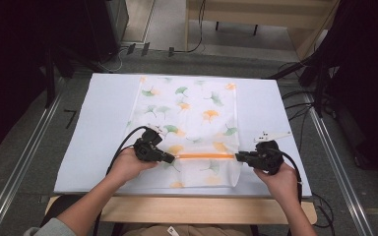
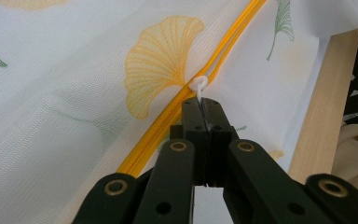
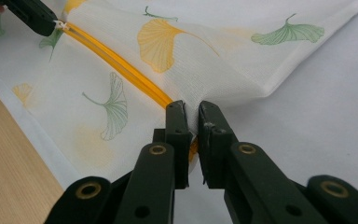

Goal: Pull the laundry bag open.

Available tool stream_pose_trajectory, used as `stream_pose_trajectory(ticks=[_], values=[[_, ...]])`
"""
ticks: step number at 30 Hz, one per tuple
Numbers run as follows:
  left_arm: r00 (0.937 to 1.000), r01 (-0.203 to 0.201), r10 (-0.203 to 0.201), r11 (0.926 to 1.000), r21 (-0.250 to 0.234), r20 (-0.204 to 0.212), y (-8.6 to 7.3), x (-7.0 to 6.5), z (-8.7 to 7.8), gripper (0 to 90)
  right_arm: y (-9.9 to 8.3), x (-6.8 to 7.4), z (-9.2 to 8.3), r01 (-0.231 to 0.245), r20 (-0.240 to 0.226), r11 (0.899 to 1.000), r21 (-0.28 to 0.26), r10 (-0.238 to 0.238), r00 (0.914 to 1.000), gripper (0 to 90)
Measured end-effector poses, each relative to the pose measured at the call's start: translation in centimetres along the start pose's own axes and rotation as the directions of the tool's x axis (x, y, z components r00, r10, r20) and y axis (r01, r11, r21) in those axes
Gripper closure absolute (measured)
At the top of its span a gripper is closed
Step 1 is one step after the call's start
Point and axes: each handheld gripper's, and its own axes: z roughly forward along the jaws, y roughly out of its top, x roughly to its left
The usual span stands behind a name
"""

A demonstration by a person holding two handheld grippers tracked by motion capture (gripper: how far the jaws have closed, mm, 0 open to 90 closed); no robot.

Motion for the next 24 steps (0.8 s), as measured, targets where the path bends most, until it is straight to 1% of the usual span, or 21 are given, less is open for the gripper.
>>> stream_pose_trajectory(ticks=[4,6,10,12,14,18,19,20,21,22,24], values=[[1.0000,0.000,0.000,1.0000,0.003,0.002,-0.1,0.0,0.0,90.0,0.0,0.0,0.0,0.003,-0.001,1.000,-0.001,-0.003,1.0000,85.0],[0.9999,0.010,-0.010,1.0000,-0.001,0.003,-0.1,0.0,0.0,90.0,0.0,0.0,0.0,0.003,0.000,1.000,0.000,-0.003,1.0000,85.0],[0.9999,0.014,-0.014,0.9999,0.006,0.000,-0.3,0.2,-0.2,90.0,0.0,0.1,0.0,0.004,0.002,1.000,0.002,-0.004,1.0000,85.0],[0.9999,0.013,-0.013,0.9999,0.009,-0.009,-0.4,0.4,-0.3,90.0,0.1,0.1,0.0,0.004,0.002,1.000,0.003,-0.004,1.0000,85.0],[0.9996,0.026,-0.026,0.9996,0.006,-0.008,-0.5,0.5,-0.4,90.0,0.0,0.1,0.0,0.005,0.002,1.000,0.003,-0.005,1.0000,85.0],[0.9993,0.036,-0.036,0.9993,0.012,-0.014,-1.1,1.0,-1.0,90.0,0.0,0.1,0.0,0.006,0.000,1.000,0.002,-0.006,1.0000,84.9],[0.9988,0.048,-0.048,0.9988,0.007,-0.012,-1.2,1.1,-1.2,90.0,0.0,0.0,0.0,0.005,0.001,1.000,0.003,-0.005,1.0000,85.0],[0.9988,0.045,-0.045,0.9989,0.010,-0.016,-1.4,1.3,-1.4,90.0,0.0,0.0,0.0,0.006,0.001,1.000,0.004,-0.006,1.0000,85.0],[0.9983,0.053,-0.053,0.9986,0.007,-0.025,-1.7,1.4,-1.7,90.0,0.0,0.0,0.0,0.007,0.001,1.000,0.006,-0.007,1.0000,84.9],[0.9979,0.062,-0.062,0.9981,0.002,-0.021,-1.9,1.6,-1.9,90.0,0.0,0.0,0.1,0.007,0.000,1.000,0.007,-0.007,1.0000,84.9],[0.9968,0.076,-0.076,0.9971,-0.009,-0.026,-2.4,2.0,-2.8,90.0,0.0,0.0,0.1,0.008,0.001,1.000,0.008,-0.008,1.0000,85.0]])
